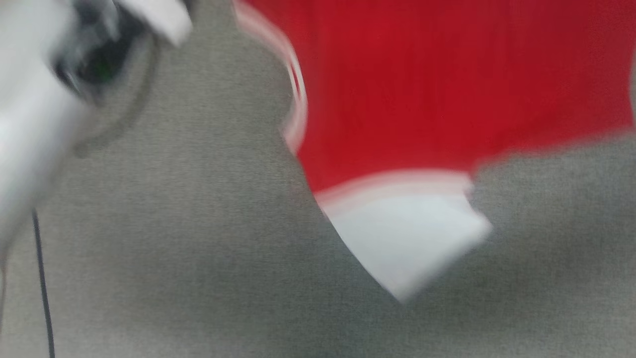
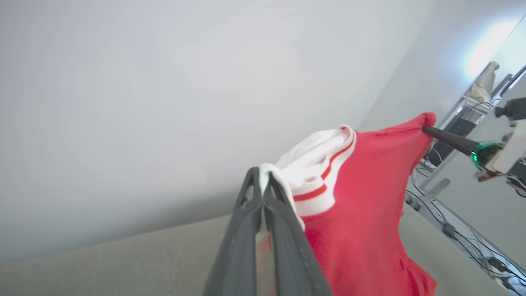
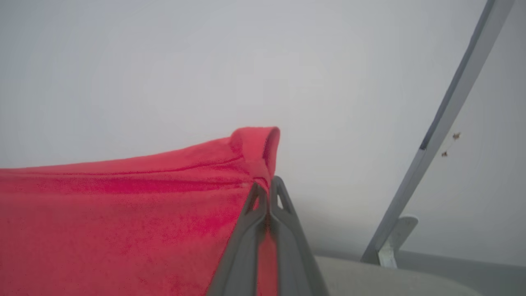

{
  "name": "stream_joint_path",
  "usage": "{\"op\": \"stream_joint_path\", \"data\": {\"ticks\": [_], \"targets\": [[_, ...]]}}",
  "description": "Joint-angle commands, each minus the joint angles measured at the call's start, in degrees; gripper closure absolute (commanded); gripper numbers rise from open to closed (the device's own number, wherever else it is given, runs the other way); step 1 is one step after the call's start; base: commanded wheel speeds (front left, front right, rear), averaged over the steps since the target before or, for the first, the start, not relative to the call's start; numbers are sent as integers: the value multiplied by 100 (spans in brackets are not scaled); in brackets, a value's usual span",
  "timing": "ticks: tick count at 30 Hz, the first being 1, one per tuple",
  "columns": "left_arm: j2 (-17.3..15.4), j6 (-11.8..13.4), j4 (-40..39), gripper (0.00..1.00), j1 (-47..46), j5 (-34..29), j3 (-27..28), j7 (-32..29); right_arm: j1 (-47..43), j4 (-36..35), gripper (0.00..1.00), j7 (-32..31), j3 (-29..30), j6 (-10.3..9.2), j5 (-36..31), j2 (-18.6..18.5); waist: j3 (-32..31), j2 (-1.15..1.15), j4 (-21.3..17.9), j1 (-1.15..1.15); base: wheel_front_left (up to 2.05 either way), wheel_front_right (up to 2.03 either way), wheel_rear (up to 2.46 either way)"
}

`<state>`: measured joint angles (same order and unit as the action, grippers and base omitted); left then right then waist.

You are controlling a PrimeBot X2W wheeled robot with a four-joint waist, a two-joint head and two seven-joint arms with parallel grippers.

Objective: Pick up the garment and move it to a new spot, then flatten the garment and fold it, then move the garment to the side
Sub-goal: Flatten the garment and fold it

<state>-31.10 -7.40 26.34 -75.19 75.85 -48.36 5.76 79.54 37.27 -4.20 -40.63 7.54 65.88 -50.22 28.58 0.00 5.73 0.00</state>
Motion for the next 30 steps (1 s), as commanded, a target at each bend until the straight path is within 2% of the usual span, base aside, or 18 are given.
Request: {"op": "stream_joint_path", "data": {"ticks": [1, 7, 12, 14, 16, 20, 22, 28, 30], "targets": [[26, 13, 249, 100, -284, 28, 112, 13, 235, 181, 100, 75, 70, -10, -58, 82, 135, 0, -125, 0, 0, 0, 0], [463, 61, 1483, 100, -1860, 100, 771, 500, 1408, 1154, 100, 541, 351, -16, -416, 500, 299, 0, -283, 0, 0, 0, 0], [708, 13, 1831, 100, -2184, 123, 1012, 835, 1668, 1581, 100, 731, 346, -19, -462, 597, 322, 0, -293, 0, 0, 0, 0], [769, 5, 1586, 100, -1895, 57, 790, 824, 1454, 1569, 100, 672, 217, -17, -429, 586, 325, 0, -285, 0, 0, 0, 0], [765, 1, 1190, 100, -1410, 248, 647, 839, 1118, 1443, 100, 603, 50, -15, -320, 589, 306, 0, -279, 0, 0, 0, 0], [489, -1, 227, 100, -183, 626, 374, 871, 244, 1073, 100, 496, -294, -11, -47, 480, 222, 0, -301, 0, 0, 0, 0], [317, -3, -219, 100, 523, 707, 284, 904, -301, 851, 100, 489, -443, -10, 134, 373, 176, 0, -301, 0, 0, 0, 0], [89, -4, -1429, 100, 2472, 740, 123, 951, -2056, 28, 100, 537, -682, -9, 883, -112, -44, 0, -213, 0, 0, 0, 0], [70, -4, -1582, 100, 2755, 714, 116, 942, -2340, -135, 100, 537, -713, -9, 1000, -226, -86, 0, -201, 0, 0, 0, 0]]}}
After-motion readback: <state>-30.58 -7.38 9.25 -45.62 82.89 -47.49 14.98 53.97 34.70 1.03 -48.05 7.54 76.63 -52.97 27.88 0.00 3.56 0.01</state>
